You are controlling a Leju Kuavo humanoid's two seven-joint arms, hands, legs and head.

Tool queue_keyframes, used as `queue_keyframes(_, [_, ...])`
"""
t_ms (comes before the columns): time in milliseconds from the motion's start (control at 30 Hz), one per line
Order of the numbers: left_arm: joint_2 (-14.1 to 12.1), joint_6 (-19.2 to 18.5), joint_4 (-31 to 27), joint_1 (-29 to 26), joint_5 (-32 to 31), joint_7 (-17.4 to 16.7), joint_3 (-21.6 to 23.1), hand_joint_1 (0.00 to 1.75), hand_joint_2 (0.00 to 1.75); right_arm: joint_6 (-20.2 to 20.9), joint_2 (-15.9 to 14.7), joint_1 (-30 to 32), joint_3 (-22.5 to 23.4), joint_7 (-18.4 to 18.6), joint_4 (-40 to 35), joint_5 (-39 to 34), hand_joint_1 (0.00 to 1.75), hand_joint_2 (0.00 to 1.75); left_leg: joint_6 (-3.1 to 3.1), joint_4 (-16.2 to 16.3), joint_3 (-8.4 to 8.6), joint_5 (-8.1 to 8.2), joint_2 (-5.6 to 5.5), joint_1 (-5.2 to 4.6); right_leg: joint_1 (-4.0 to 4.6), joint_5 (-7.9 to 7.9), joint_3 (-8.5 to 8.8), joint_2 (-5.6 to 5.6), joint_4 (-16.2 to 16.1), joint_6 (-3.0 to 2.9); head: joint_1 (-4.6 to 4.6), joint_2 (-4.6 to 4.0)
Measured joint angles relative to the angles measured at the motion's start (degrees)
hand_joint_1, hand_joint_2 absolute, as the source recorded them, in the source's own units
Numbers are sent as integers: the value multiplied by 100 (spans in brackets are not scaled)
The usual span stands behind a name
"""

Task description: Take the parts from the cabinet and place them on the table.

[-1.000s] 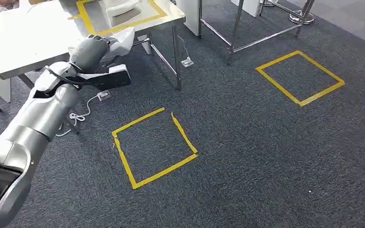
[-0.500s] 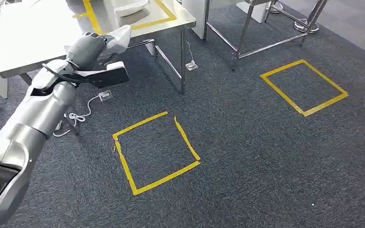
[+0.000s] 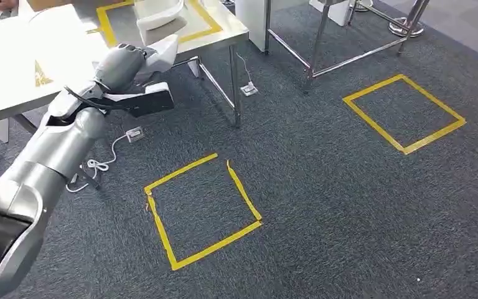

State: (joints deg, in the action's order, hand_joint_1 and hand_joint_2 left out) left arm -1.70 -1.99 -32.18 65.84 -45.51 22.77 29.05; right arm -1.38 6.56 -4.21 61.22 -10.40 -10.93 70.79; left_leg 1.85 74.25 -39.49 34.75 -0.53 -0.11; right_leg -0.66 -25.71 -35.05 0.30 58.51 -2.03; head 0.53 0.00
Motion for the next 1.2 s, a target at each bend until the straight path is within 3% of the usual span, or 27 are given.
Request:
queue_keyframes(33, [-13,7,18,-30,0,-4,0,175,175,0,0,14,0,-6,0,-2,0,0,-4,80,-162,114,1,0,5,-64,80,13,1,2,-2,0])
queue_keyframes(67, [-22,9,37,-43,0,-2,0,175,175,-4,0,26,2,-17,0,0,0,0,-21,-56,-210,62,1,-1,13,-132,175,20,0,3,0,0])
queue_keyframes(100, [-31,11,52,-43,0,-2,0,175,175,-4,0,28,2,-20,0,0,0,0,-58,-373,-170,-168,2,-5,29,-203,279,25,0,4,0,0])
queue_keyframes(167, [-50,26,64,-35,2,-2,0,175,175,-4,2,24,2,-20,0,2,0,0,-183,-1264,19,-1045,4,-51,48,-350,463,24,-10,4,-2,0])
queue_keyframes(200, [-67,26,100,-29,2,4,0,175,175,-4,24,16,2,-20,2,2,0,0,-231,-1614,6,-1420,12,-89,65,-410,529,22,24,23,-9,0])
queue_keyframes(233, [-83,26,114,-14,-2,-4,0,175,175,-9,20,7,2,-20,2,4,0,0,-217,-1580,27,-1252,-13,-115,67,-484,544,54,10,71,-8,0])
queue_keyframes(267, [-88,28,116,-14,-4,-6,0,175,175,-9,20,7,2,-17,2,0,0,0,-229,-1601,109,-1299,-14,-118,62,-554,563,48,-22,106,-5,0])
queue_keyframes(333, [-101,46,127,26,-4,-13,-2,175,175,-15,17,6,4,-20,2,0,0,0,-296,-1641,213,-1271,-29,-91,82,-485,654,52,93,139,-15,0])
queue_keyframes(367, [-101,61,131,56,-7,-22,-2,175,175,-20,4,0,2,-20,0,4,0,0,-316,-1673,305,-1246,-29,-66,59,-485,567,39,251,167,-20,0])
queue_keyframes(433, [-98,85,149,111,-11,-26,-2,175,175,-28,13,-18,2,-20,0,7,0,0,-369,-1671,378,-1158,-33,-61,40,-540,120,14,997,228,-37,0])
queue_keyframes(500, [-98,87,177,88,-24,-26,0,175,175,-37,0,-10,2,-20,0,7,0,0,-367,-1667,466,-1051,-48,-61,27,-925,-434,10,1671,287,-37,0])
queue_keyframes(533, [-98,92,195,70,-26,-37,0,175,175,-39,0,-2,2,-20,0,7,0,0,-364,-1665,525,-995,-52,-60,22,-1047,-614,8,1778,302,-42,0])
queue_keyframes(567, [-101,98,216,54,-41,-55,0,175,175,-42,0,6,4,-20,0,7,0,0,-353,-1660,603,-930,-57,-55,14,-1032,-694,3,1674,305,-37,0])
queue_keyframes(600, [-103,114,236,51,-79,-79,0,175,175,-44,-2,11,4,-20,0,7,0,0,-340,-1651,682,-859,-58,-49,11,-879,-674,0,1394,306,-39,0])
queue_keyframes(633, [-103,149,256,52,-114,-129,0,175,175,-50,-2,14,4,-20,0,7,0,0,-318,-1635,781,-768,-57,-36,9,-532,-570,-5,891,302,-39,0])
queue_keyframes(667, [-103,164,271,53,-140,-164,0,175,175,-59,-2,19,4,-20,0,7,0,0,-289,-1621,856,-694,-53,-30,6,-132,-473,-10,450,300,-39,0])
queue_keyframes(700, [-116,173,300,56,-149,-192,0,175,175,-61,-2,33,4,-20,0,11,0,0,-250,-1602,844,-612,-52,-47,0,422,-448,-25,35,294,-46,0])
queue_keyframes(733, [-123,190,337,58,-173,-219,0,175,175,-61,-2,29,4,-15,0,13,0,0,-224,-1575,927,-555,-74,-55,33,272,-449,-42,60,217,-44,0])
queue_keyframes(833, [-220,260,389,75,-249,-334,0,175,175,-70,2,24,4,-15,0,15,0,0,-126,-1591,1010,-520,-70,-70,24,273,-335,-36,35,84,-40,0])
queue_keyframes(900, [-290,280,426,104,-267,-385,0,175,175,-72,2,9,4,-13,0,15,0,0,-69,-1254,848,-512,-24,-50,2,215,-189,-22,5,-2,-37,0])
queue_keyframes(933, [-335,284,459,119,-282,-393,0,175,175,-70,2,4,4,-9,0,22,0,0,-39,-863,611,-477,-11,-36,2,171,-141,-16,2,-21,-42,0])
queue_keyframes(1000, [-450,282,540,90,-299,-452,0,175,175,-63,2,10,2,2,0,46,0,0,7,-90,74,-116,-3,-16,3,61,-36,7,2,-31,-39,0])
queue_keyframes(1033, [-492,282,573,61,-299,-457,0,175,175,-59,2,19,4,11,0,50,0,0,15,121,-133,57,-1,-12,3,3,30,21,2,-29,-37,0])
queue_keyframes(1067, [-545,282,608,38,-299,-470,0,175,175,-55,2,31,4,24,0,59,0,0,12,100,-251,83,1,-11,7,-69,122,30,2,-25,-39,0])
queue_keyframes(1100, [-586,282,636,32,-299,-470,0,175,175,-55,2,33,4,26,0,61,0,0,2,-136,-238,-56,3,-12,13,-135,215,32,2,-20,-37,0])
queue_keyframes(1133, [-612,282,656,36,-299,-470,0,175,175,-55,2,29,4,26,0,63,0,0,-32,-552,-140,-356,4,-13,22,-209,320,33,2,-14,-37,0])
queue_keyframes(1200, [-667,282,691,44,-299,-470,0,175,175,-37,4,24,4,26,0,63,0,0,-124,-1498,80,-1284,33,-41,28,-353,434,21,-14,-5,-42,0])
